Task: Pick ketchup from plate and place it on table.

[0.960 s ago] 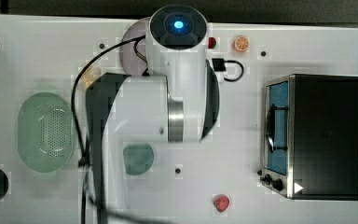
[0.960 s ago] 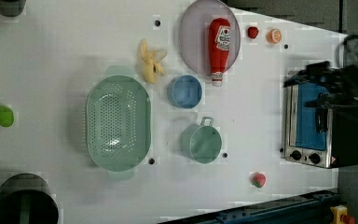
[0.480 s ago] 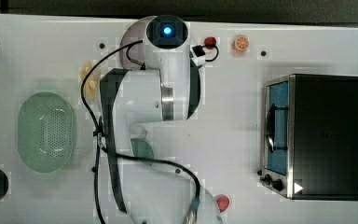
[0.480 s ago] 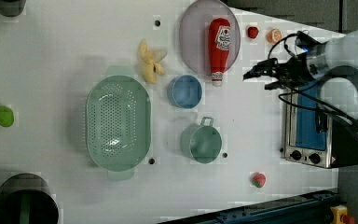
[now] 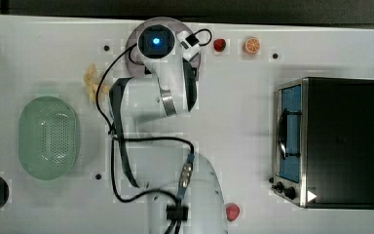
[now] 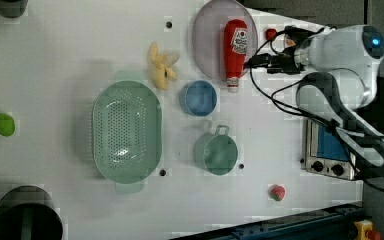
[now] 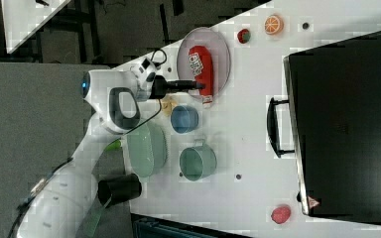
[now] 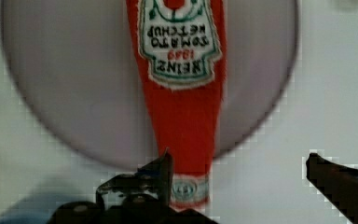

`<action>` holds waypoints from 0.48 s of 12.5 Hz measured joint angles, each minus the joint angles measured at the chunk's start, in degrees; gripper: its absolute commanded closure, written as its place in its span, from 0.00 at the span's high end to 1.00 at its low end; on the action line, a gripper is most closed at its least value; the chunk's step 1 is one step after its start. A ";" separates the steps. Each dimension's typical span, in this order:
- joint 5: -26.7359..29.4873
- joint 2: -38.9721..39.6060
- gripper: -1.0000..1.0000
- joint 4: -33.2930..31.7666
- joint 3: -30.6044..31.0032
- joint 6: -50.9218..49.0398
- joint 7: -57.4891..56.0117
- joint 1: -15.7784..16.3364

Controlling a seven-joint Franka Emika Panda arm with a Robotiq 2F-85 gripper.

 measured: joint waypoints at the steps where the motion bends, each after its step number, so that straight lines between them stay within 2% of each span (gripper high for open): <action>1: -0.21 1.68 1.00 0.62 0.05 1.96 -0.24 0.02; 6: -1.00 7.95 1.00 2.80 0.24 10.71 -0.56 0.45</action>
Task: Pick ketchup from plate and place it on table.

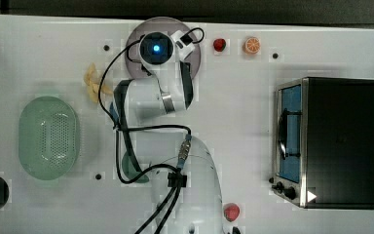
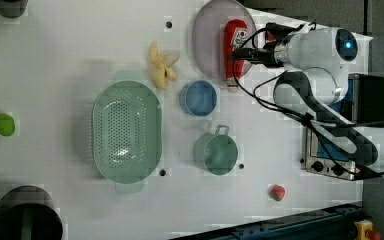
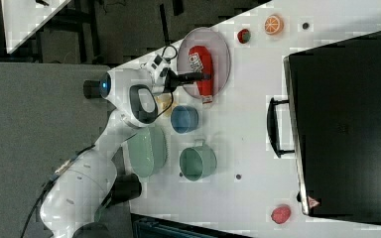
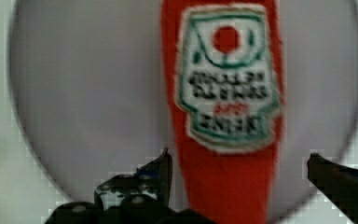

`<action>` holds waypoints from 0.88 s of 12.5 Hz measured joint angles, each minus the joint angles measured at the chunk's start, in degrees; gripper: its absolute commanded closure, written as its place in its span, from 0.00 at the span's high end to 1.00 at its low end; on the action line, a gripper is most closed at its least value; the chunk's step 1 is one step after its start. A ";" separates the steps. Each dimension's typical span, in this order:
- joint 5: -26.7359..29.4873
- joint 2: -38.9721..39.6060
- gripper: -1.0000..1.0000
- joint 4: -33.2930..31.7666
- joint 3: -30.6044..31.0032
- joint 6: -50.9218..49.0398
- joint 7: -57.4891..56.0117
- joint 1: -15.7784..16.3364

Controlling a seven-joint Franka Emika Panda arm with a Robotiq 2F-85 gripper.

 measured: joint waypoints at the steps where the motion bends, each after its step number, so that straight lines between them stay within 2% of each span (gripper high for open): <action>1: -0.48 1.06 1.00 0.11 -0.03 1.99 0.00 0.21; 3: -0.52 3.11 1.00 0.56 -0.03 4.53 -0.10 0.40; 4: -0.55 3.83 0.96 0.67 -0.15 5.15 -0.11 0.42; 6: -0.54 4.48 0.71 0.67 -0.49 5.48 -0.21 0.30; 7: -0.54 4.59 0.62 0.78 -0.88 5.88 -0.21 0.34; 11: -0.47 4.56 0.62 1.06 -0.97 6.71 -0.21 -0.10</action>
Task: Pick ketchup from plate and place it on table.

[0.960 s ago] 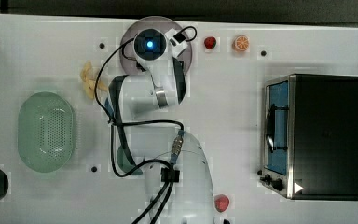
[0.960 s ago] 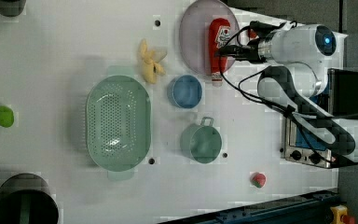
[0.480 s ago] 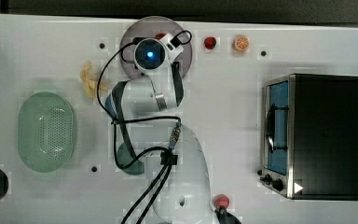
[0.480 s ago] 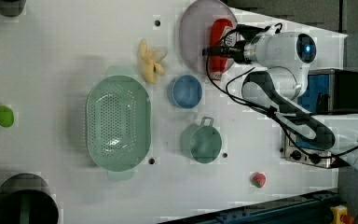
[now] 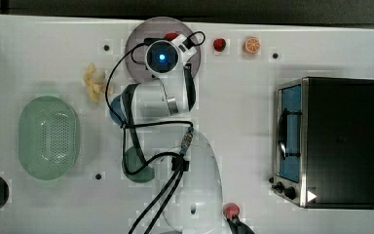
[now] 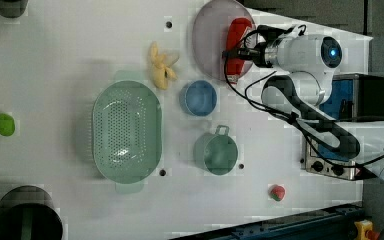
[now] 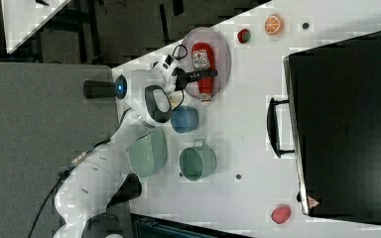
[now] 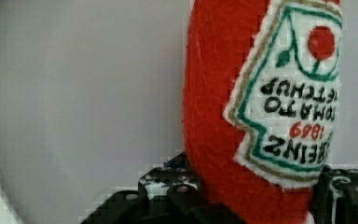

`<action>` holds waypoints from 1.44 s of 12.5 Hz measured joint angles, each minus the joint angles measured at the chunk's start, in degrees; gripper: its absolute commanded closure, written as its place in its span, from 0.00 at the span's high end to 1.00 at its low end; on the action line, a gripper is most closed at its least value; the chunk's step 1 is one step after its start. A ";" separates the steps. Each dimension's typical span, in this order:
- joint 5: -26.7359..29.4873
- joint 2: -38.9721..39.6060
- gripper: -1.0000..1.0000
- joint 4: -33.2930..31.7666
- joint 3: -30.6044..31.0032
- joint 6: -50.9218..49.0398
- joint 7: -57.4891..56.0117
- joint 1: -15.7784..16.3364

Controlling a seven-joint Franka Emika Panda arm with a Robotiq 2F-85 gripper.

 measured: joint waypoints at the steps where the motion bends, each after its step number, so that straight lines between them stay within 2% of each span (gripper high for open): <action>1: 0.30 -0.11 0.62 0.22 0.31 -0.22 -0.01 -0.19; 6: 1.87 -5.12 0.62 0.06 0.25 -3.89 0.00 -0.61; 8: 3.32 -11.33 0.62 -0.95 0.29 -12.31 0.00 -1.08; 11: 11.58 -21.68 0.62 -0.95 -0.34 -22.47 0.00 -1.61; 15: 12.80 -32.38 0.62 -0.06 -1.03 -34.10 0.00 -3.61; 18: 12.36 -39.06 0.62 -5.71 -2.24 -35.22 0.00 -4.94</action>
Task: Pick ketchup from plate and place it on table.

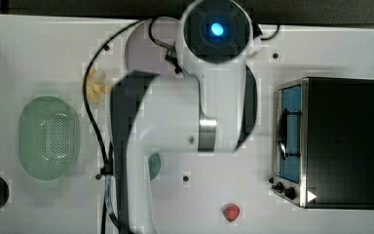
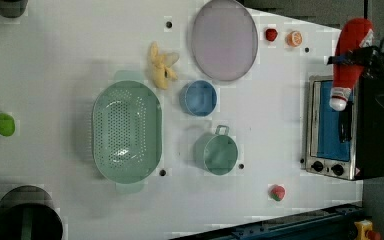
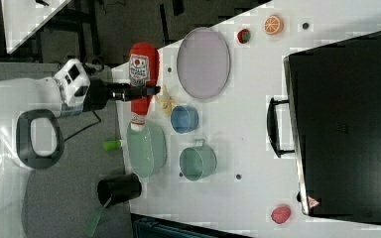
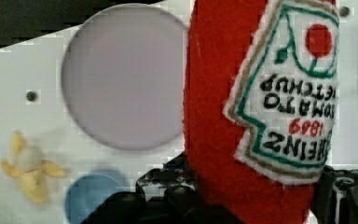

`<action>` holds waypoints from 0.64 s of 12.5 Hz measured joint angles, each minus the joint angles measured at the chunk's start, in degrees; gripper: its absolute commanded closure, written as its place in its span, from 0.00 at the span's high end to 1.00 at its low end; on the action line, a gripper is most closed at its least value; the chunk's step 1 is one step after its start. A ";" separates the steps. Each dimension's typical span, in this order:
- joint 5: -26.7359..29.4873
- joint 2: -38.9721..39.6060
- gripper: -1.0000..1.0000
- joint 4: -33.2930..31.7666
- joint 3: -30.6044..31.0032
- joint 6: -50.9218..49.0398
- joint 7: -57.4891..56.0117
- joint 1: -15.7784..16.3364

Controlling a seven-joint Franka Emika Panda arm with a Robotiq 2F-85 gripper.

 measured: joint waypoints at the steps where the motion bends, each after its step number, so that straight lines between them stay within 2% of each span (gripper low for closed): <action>1: -0.20 -1.92 0.62 -2.91 -1.08 -0.31 0.00 -0.03; 5: 0.16 -5.18 0.62 -14.38 -3.65 -0.17 0.00 -0.71; 8: 0.19 -5.06 0.62 -22.77 -5.42 9.32 0.00 -0.97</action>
